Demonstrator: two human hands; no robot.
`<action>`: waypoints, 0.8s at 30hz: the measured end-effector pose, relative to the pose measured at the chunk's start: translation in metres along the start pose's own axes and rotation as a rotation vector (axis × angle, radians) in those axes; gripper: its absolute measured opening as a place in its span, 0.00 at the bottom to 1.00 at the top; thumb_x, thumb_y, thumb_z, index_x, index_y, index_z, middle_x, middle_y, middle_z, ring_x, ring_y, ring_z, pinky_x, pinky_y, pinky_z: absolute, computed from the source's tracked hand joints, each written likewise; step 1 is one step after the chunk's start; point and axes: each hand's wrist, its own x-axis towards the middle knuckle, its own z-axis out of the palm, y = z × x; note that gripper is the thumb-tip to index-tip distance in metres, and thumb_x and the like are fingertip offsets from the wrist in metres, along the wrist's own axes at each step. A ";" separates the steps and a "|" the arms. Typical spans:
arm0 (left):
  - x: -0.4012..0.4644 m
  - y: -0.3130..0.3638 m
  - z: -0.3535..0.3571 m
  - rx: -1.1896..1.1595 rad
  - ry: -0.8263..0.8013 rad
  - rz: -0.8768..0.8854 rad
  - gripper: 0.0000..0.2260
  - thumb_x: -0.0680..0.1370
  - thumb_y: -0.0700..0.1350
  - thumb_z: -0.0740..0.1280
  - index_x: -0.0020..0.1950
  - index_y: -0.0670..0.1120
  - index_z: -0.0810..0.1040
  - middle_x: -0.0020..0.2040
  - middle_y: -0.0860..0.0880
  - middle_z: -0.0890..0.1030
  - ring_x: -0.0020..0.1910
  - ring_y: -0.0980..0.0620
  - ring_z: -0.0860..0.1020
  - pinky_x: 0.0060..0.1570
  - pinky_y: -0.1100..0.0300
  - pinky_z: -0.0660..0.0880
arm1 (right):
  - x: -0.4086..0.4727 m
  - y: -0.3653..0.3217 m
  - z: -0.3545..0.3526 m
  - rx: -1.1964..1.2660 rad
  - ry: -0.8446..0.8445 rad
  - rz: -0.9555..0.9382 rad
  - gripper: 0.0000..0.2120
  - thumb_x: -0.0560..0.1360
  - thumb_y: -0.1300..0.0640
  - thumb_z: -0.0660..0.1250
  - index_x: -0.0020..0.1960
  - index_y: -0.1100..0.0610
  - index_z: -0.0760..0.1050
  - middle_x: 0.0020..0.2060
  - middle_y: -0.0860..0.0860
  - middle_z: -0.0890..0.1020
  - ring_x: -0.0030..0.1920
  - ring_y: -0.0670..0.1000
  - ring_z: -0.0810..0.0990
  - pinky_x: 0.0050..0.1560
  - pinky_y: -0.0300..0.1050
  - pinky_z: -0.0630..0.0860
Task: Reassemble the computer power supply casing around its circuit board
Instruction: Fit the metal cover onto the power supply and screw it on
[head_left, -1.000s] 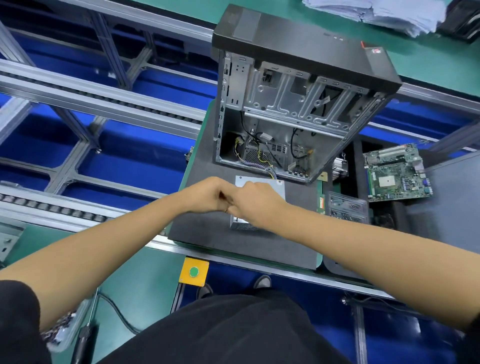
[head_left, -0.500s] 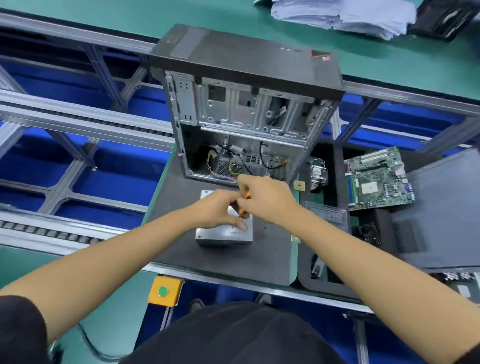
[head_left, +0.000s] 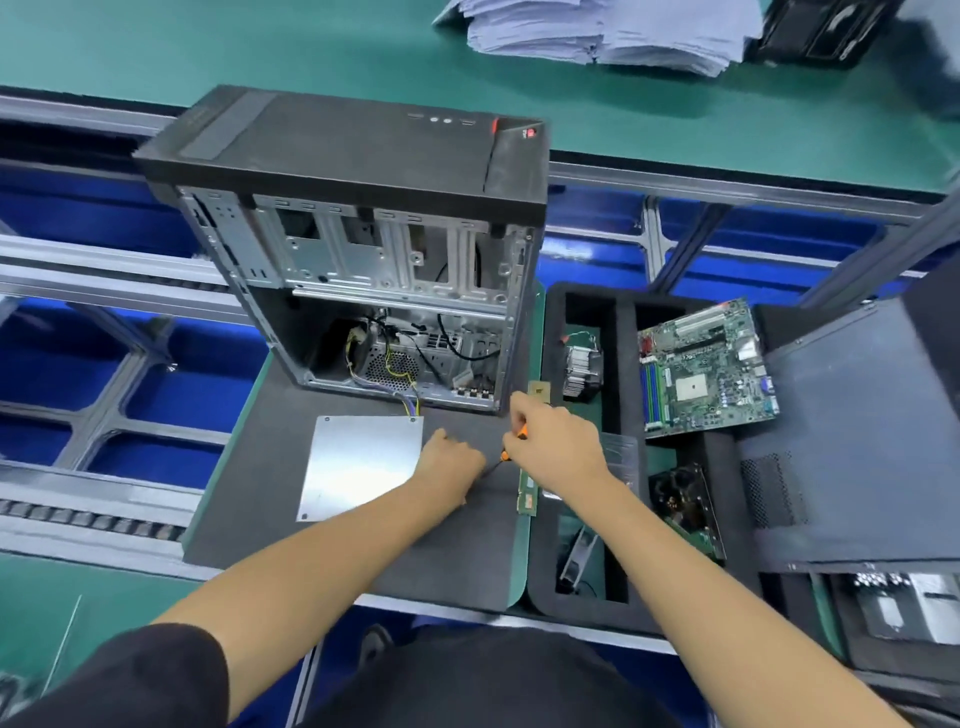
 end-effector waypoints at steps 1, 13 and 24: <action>0.003 0.002 0.002 -0.006 0.000 0.000 0.13 0.74 0.44 0.75 0.57 0.50 0.80 0.56 0.49 0.83 0.59 0.46 0.80 0.60 0.53 0.65 | 0.000 0.003 0.001 0.012 -0.004 0.010 0.07 0.69 0.50 0.61 0.40 0.47 0.61 0.30 0.46 0.76 0.32 0.51 0.74 0.30 0.44 0.61; 0.004 -0.010 0.011 -0.459 0.176 0.008 0.06 0.80 0.48 0.68 0.55 0.49 0.78 0.54 0.48 0.80 0.54 0.45 0.79 0.55 0.54 0.69 | -0.001 0.012 -0.009 0.107 0.020 0.052 0.07 0.71 0.50 0.62 0.42 0.49 0.64 0.30 0.46 0.76 0.35 0.51 0.75 0.32 0.45 0.63; -0.064 -0.046 0.033 -1.352 0.438 -0.101 0.10 0.75 0.38 0.76 0.42 0.48 0.77 0.36 0.48 0.83 0.33 0.52 0.81 0.40 0.63 0.77 | -0.009 -0.031 -0.037 0.173 0.098 -0.085 0.05 0.70 0.50 0.62 0.43 0.47 0.66 0.31 0.45 0.77 0.34 0.49 0.74 0.36 0.45 0.71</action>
